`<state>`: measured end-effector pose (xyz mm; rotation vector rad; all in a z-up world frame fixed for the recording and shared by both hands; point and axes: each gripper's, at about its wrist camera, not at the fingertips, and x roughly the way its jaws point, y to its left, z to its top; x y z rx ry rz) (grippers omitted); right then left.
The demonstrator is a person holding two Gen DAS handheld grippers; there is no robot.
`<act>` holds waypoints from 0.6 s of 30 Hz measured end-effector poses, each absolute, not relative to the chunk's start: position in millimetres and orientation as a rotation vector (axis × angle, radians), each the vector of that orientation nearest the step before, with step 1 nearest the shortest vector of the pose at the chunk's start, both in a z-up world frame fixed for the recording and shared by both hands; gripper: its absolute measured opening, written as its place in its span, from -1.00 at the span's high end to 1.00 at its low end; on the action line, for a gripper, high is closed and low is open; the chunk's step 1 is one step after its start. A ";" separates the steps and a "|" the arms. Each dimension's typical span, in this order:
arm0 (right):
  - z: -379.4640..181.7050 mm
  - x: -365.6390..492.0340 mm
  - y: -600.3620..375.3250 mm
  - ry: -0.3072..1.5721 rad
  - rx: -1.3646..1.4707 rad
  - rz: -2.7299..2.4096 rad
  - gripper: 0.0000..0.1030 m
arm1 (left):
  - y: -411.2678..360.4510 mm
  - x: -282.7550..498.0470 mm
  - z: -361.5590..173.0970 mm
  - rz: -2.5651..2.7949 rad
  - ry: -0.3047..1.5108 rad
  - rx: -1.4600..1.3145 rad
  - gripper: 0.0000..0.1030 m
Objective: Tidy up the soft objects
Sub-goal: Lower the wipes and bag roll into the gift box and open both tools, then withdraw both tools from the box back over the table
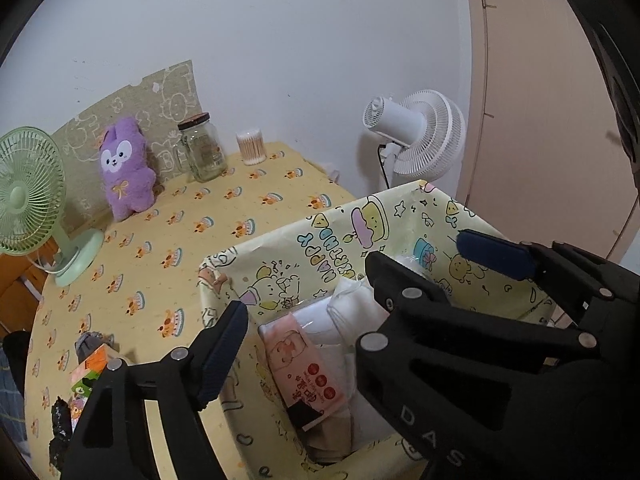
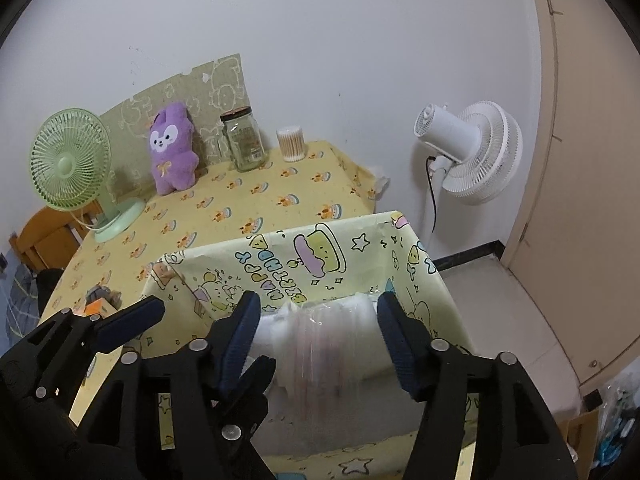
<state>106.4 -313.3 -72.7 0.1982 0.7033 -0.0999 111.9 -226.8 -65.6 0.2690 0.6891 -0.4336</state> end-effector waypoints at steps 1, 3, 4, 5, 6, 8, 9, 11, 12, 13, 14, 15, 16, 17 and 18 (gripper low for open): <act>-71.4 105.1 -312.3 0.701 0.196 -0.102 -0.38 | -225.1 110.4 -64.2 -0.433 0.686 0.266 -0.59; -67.8 100.7 -309.8 0.692 0.192 -0.105 -0.52 | -222.7 106.9 -61.5 -0.436 0.680 0.261 -0.59; -65.7 98.0 -308.5 0.686 0.190 -0.106 -0.55 | -221.4 104.6 -59.9 -0.438 0.675 0.259 -0.59; -63.5 95.3 -307.3 0.680 0.188 -0.109 -0.59 | -220.2 102.5 -58.5 -0.439 0.670 0.258 -0.60; -61.4 92.7 -306.1 0.676 0.186 -0.111 -0.62 | -218.9 100.6 -57.1 -0.440 0.667 0.257 -0.60; -58.0 88.7 -303.9 0.668 0.183 -0.114 -0.67 | -216.0 96.8 -54.1 -0.440 0.657 0.255 -0.61; -56.1 86.7 -302.4 0.664 0.181 -0.115 -0.69 | -214.3 94.6 -52.8 -0.440 0.653 0.252 -0.61; -51.7 81.5 -297.8 0.653 0.173 -0.118 -0.71 | -210.0 91.2 -49.9 -0.440 0.645 0.246 -0.61; -49.7 79.3 -295.2 0.649 0.168 -0.118 -0.72 | -207.5 89.1 -48.6 -0.439 0.642 0.242 -0.62; -48.3 77.5 -293.2 0.646 0.163 -0.118 -0.72 | -204.6 86.5 -47.0 -0.437 0.639 0.239 -0.62; -46.2 75.0 -291.4 0.642 0.159 -0.117 -0.72 | -201.7 83.8 -45.0 -0.435 0.633 0.238 -0.63; -44.0 72.6 -288.7 0.637 0.154 -0.117 -0.72 | -199.3 82.3 -43.3 -0.433 0.628 0.237 -0.64; -41.4 70.1 -285.5 0.631 0.149 -0.118 -0.73 | -196.2 79.7 -40.9 -0.428 0.622 0.239 -0.66; -39.4 67.7 -283.0 0.626 0.147 -0.118 -0.73 | -193.5 77.4 -38.7 -0.425 0.614 0.239 -0.66; -37.2 65.3 -280.3 0.620 0.147 -0.118 -0.73 | -191.2 75.8 -37.3 -0.422 0.608 0.238 -0.67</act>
